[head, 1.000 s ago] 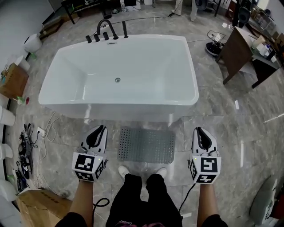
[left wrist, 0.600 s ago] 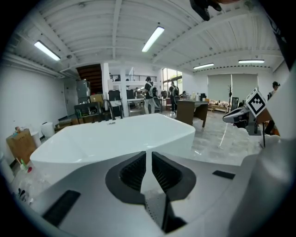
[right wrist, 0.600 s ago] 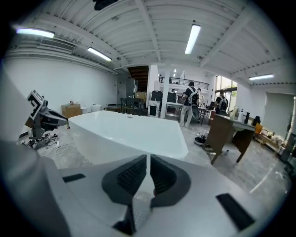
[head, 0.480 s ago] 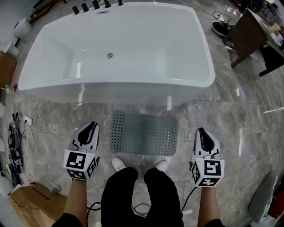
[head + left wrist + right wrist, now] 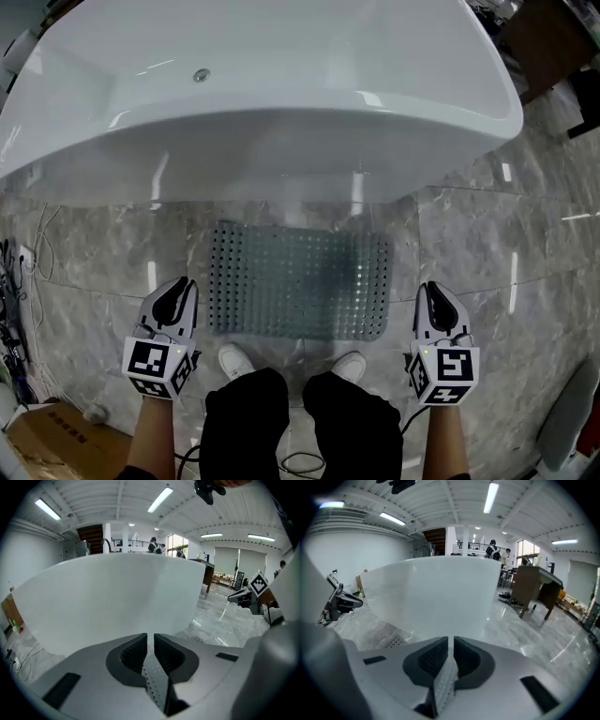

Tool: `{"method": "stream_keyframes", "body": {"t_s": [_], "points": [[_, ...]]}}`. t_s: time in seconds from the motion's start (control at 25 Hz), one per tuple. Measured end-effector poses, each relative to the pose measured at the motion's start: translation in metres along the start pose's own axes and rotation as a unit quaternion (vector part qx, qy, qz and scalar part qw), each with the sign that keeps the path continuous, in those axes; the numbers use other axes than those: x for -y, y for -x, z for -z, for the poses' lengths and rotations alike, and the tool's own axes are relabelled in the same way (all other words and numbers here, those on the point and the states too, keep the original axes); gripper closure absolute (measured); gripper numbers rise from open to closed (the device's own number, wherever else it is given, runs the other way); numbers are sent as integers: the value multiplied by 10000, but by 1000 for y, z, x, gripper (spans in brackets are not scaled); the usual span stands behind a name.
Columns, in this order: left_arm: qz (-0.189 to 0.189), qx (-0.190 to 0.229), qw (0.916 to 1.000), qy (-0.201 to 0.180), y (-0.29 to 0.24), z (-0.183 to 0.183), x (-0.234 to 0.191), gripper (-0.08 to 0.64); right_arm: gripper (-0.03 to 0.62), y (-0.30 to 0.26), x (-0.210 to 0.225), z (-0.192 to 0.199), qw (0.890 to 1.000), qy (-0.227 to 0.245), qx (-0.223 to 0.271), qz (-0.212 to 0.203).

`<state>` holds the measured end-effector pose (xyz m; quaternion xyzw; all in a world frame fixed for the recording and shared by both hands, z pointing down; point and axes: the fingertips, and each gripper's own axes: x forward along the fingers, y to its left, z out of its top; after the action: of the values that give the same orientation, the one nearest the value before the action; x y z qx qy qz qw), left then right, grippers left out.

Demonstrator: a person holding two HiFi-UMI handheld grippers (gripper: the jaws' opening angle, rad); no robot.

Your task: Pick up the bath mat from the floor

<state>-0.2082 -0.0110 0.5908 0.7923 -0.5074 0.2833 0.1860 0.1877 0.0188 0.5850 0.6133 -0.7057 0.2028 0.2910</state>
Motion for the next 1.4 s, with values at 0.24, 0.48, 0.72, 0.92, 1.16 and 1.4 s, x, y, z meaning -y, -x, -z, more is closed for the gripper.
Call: {"method": "stream_keyframes", "body": {"t_s": [0.24, 0.48, 0.72, 0.92, 1.16, 1.4], "points": [[-98, -245, 9996, 65, -74, 85, -22, 531, 549, -71, 3, 87, 9995, -13, -280, 128], [-43, -580, 9983, 99, -128, 165, -36, 439, 463, -132, 0, 172, 9978, -75, -653, 52], [-424, -1022, 9934, 306, -172, 251, -57, 331, 392, -188, 8, 271, 9888, -390, -1439, 100], [-735, -1621, 9819, 642, -188, 315, -81, 268, 322, -212, 12, 326, 9780, -594, -1999, 37], [-799, -1942, 9745, 789, -199, 344, -91, 241, 311, -226, 17, 355, 9675, -801, -2397, 69], [-612, -2047, 9691, 1235, -207, 354, -90, 242, 316, -229, 16, 355, 9625, -1026, -2507, -169]]}}
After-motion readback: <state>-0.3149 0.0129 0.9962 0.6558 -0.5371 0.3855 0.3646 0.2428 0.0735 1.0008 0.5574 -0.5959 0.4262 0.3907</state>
